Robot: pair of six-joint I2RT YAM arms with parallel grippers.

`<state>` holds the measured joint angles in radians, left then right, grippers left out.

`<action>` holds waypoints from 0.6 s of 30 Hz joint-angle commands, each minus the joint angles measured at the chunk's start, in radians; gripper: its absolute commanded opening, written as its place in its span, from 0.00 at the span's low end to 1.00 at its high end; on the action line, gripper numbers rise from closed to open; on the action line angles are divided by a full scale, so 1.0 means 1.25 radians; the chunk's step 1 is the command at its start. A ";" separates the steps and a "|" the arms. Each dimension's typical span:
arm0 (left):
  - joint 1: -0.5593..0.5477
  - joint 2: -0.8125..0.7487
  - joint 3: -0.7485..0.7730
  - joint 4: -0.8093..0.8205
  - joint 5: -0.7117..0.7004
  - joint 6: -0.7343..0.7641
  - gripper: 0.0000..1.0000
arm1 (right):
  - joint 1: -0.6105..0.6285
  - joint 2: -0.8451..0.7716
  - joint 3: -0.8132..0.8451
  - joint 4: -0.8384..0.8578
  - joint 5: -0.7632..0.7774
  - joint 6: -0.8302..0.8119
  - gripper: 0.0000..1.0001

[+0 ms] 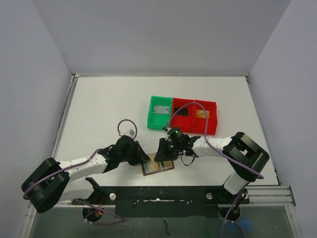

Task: Take the credit cards out of the card holder

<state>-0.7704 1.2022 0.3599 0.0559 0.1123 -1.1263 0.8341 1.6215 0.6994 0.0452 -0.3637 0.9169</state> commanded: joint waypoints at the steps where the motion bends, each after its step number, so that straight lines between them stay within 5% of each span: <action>1: -0.002 0.022 0.034 -0.030 -0.005 0.036 0.24 | 0.006 0.000 -0.012 0.058 -0.014 0.015 0.21; 9: -0.002 0.031 0.040 -0.063 -0.025 0.054 0.21 | -0.019 -0.029 -0.042 0.099 -0.035 0.027 0.00; 18: -0.002 0.062 0.050 -0.100 -0.046 0.079 0.19 | -0.078 -0.087 -0.110 0.137 -0.071 0.036 0.00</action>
<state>-0.7708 1.2572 0.4110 0.0105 0.1036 -1.0714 0.7654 1.5726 0.5892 0.1505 -0.4164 0.9531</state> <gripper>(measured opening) 0.197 0.020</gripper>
